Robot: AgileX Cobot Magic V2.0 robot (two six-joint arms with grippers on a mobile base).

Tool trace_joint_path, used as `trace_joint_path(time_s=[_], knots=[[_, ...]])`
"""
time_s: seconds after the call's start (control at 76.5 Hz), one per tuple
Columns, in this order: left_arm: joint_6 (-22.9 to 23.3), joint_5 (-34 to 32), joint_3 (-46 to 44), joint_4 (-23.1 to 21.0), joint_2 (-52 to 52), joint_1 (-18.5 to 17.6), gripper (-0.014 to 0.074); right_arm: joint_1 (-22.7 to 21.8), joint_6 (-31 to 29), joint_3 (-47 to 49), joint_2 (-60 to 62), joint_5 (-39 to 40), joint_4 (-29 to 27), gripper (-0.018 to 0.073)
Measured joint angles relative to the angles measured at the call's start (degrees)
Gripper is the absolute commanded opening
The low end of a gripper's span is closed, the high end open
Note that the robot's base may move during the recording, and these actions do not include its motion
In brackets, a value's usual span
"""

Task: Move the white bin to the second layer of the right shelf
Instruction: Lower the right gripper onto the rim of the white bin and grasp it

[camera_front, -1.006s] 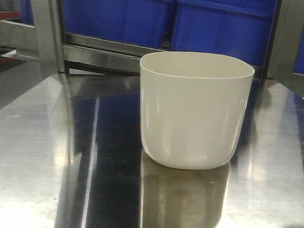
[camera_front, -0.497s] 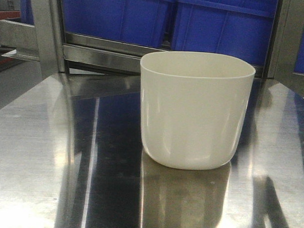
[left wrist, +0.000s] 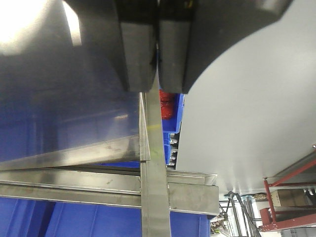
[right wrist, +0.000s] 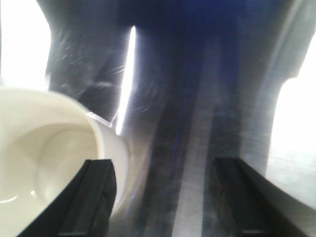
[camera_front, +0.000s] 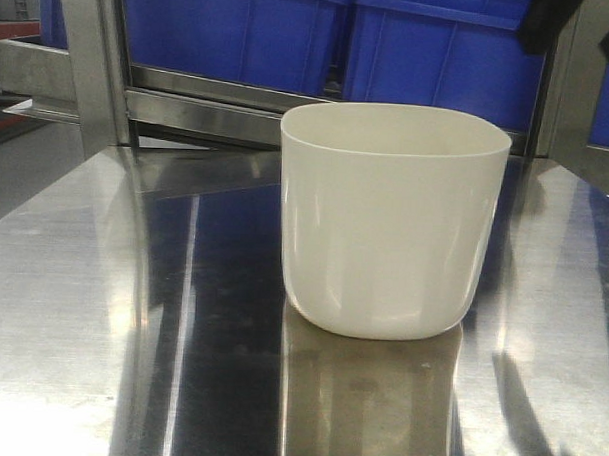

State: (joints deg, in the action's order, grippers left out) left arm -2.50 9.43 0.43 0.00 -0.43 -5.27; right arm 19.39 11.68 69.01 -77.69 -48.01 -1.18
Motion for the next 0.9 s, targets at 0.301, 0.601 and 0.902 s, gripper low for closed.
trace_joint_path(time_s=[0.301,0.601,0.902], knots=[[0.00,0.00,0.00,0.00,0.00,0.00,0.0085,1.74,0.00,0.12,-6.30,0.00,-2.70,0.0530],[0.00,0.00,0.00,0.00,0.00,0.00,0.0085,2.52,0.00,0.12,-10.21,0.44,-3.55,0.0530],[0.00,0.00,0.00,0.00,0.00,0.00,0.0085,3.76,0.00,0.26,-14.29,0.88,-3.71,0.0530]])
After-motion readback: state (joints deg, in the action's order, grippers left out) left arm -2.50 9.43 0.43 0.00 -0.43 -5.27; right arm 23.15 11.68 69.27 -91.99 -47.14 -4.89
